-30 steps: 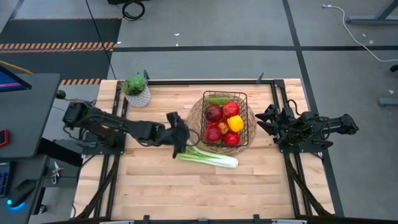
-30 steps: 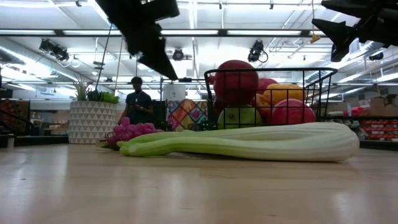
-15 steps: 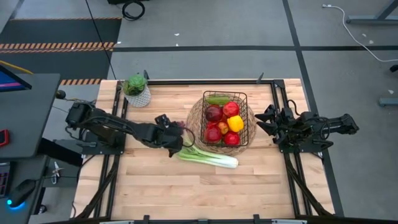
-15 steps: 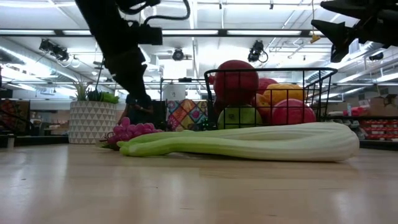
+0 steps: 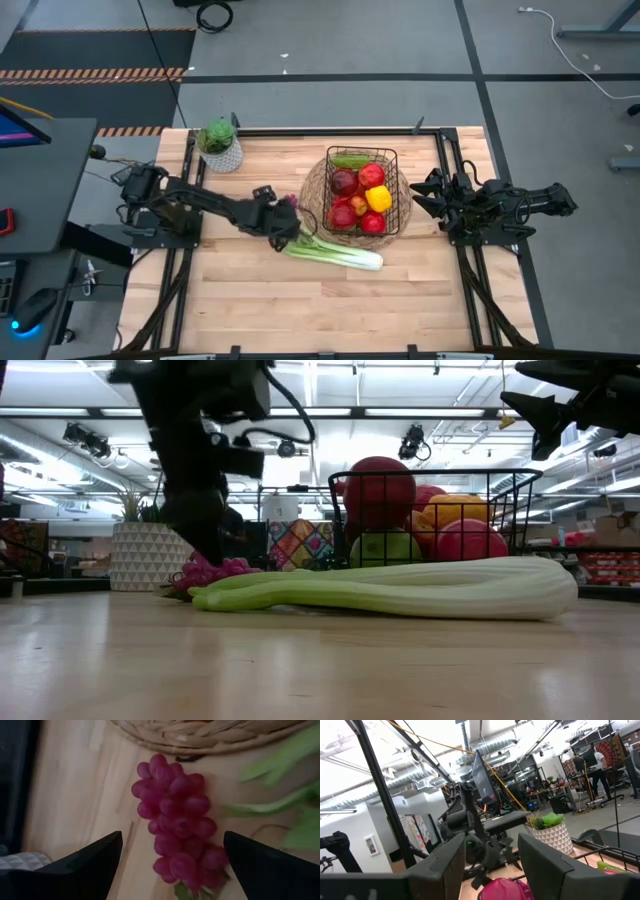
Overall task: Build produce basket
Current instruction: Put the grapes into the wire basket
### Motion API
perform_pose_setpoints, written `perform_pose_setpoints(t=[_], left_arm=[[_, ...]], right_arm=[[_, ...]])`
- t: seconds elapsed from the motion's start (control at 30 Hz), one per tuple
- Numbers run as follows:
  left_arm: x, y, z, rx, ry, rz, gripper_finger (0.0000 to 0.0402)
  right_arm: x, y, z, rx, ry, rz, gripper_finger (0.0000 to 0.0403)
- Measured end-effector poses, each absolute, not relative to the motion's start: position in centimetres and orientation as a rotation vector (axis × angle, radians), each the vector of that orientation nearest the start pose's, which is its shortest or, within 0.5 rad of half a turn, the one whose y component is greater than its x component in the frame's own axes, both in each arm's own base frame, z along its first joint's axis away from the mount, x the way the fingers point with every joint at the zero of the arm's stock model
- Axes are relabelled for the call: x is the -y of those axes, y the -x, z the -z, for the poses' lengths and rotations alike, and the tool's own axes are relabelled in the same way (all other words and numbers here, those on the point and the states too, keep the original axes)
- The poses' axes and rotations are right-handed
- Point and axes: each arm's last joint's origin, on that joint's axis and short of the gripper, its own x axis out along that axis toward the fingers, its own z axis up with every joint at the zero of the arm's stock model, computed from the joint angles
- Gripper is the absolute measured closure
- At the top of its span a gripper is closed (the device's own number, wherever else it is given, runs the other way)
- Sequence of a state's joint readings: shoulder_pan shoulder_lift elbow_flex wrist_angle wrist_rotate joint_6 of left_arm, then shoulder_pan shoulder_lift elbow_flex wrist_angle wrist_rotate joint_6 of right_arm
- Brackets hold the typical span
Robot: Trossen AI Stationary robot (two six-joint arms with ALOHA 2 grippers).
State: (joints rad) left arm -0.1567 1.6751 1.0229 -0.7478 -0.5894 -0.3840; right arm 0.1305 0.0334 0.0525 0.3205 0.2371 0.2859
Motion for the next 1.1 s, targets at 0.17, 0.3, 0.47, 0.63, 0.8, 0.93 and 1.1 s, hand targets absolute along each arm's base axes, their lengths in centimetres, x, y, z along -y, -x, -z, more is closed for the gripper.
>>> perform_pose_setpoints(t=[0.17, 0.3, 0.47, 0.63, 0.8, 0.93, 1.1], left_arm=[[0.5, -29.9, -16.1, -1.244, -0.092, -0.508, 0.0045], [-1.6, -28.9, -14.5, -1.295, -0.022, -0.486, 0.0045], [-3.2, -28.5, -14.0, -1.315, 0.060, -0.481, 0.0045], [-3.4, -28.6, -14.1, -1.318, 0.019, -0.441, 0.0045], [-3.4, -28.7, -14.1, -1.317, -0.009, -0.415, 0.0068], [-3.4, -28.8, -14.1, -1.305, -0.011, -0.413, 0.0106], [-3.4, -28.9, -14.1, -1.296, -0.013, -0.413, 0.0161]], right_arm=[[-0.5, -9.0, -20.9, 0.347, -0.345, 0.057, 0.0215], [-0.5, -9.1, -20.9, 0.346, -0.345, 0.057, 0.0215], [-0.5, -9.1, -20.9, 0.347, -0.345, 0.057, 0.0215], [-0.5, -9.1, -20.9, 0.347, -0.345, 0.056, 0.0215], [-0.5, -9.1, -20.9, 0.347, -0.345, 0.056, 0.0215], [-0.5, -9.1, -20.9, 0.347, -0.345, 0.056, 0.0215], [-0.5, -9.1, -20.9, 0.347, -0.345, 0.056, 0.0215]])
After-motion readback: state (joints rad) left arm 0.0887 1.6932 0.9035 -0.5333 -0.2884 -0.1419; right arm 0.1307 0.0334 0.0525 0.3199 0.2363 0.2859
